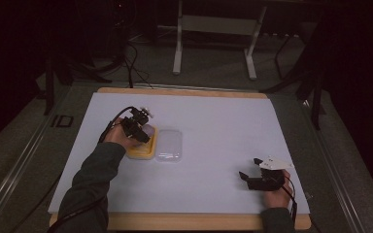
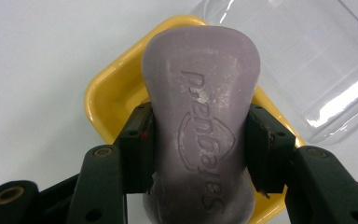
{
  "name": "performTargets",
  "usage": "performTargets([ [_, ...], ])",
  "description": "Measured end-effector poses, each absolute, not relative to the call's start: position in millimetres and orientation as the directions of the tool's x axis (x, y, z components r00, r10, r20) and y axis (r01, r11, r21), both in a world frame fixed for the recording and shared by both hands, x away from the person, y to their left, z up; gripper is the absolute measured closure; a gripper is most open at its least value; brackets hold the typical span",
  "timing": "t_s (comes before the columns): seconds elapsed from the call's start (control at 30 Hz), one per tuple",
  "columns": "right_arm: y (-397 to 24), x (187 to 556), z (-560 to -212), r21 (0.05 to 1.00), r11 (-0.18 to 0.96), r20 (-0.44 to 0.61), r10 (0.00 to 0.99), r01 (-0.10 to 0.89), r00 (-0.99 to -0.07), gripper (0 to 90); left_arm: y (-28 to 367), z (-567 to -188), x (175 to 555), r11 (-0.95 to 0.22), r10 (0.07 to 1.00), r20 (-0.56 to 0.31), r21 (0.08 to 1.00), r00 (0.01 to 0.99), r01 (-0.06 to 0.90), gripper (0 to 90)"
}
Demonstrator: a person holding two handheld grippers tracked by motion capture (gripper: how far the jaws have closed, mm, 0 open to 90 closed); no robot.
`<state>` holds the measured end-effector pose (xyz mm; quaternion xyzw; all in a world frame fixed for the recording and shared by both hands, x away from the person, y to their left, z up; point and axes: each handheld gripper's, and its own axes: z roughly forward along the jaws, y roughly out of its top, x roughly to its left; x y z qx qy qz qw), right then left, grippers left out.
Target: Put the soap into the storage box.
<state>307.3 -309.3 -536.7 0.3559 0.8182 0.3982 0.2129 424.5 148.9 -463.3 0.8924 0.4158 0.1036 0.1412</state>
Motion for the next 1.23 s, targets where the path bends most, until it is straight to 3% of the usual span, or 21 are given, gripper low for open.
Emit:
performTargets([
  [0.57,-309.2,307.3,-536.7,0.802,0.432,-0.068,0.751,0.412,-0.657,17.7,147.3,-478.6,428.3,-0.575,0.802,0.030,0.305,0.596,0.759,49.3],
  [0.67,-309.2,307.2,-536.7,0.802,0.433,-0.068,0.751,0.411,-0.657,17.7,148.5,-478.2,428.1,-0.573,0.806,0.031,0.297,0.592,0.764,42.9],
  [0.8,-309.1,307.2,-536.7,0.802,0.433,-0.069,0.751,0.411,-0.657,17.7,153.1,-470.0,426.4,-0.550,0.817,0.030,0.339,0.575,0.764,35.4],
  [1.23,-308.2,308.2,-537.0,0.794,0.441,-0.069,0.750,0.419,-0.658,17.4,141.9,-447.8,398.0,-0.586,0.771,0.085,0.482,0.631,0.651,33.8],
])
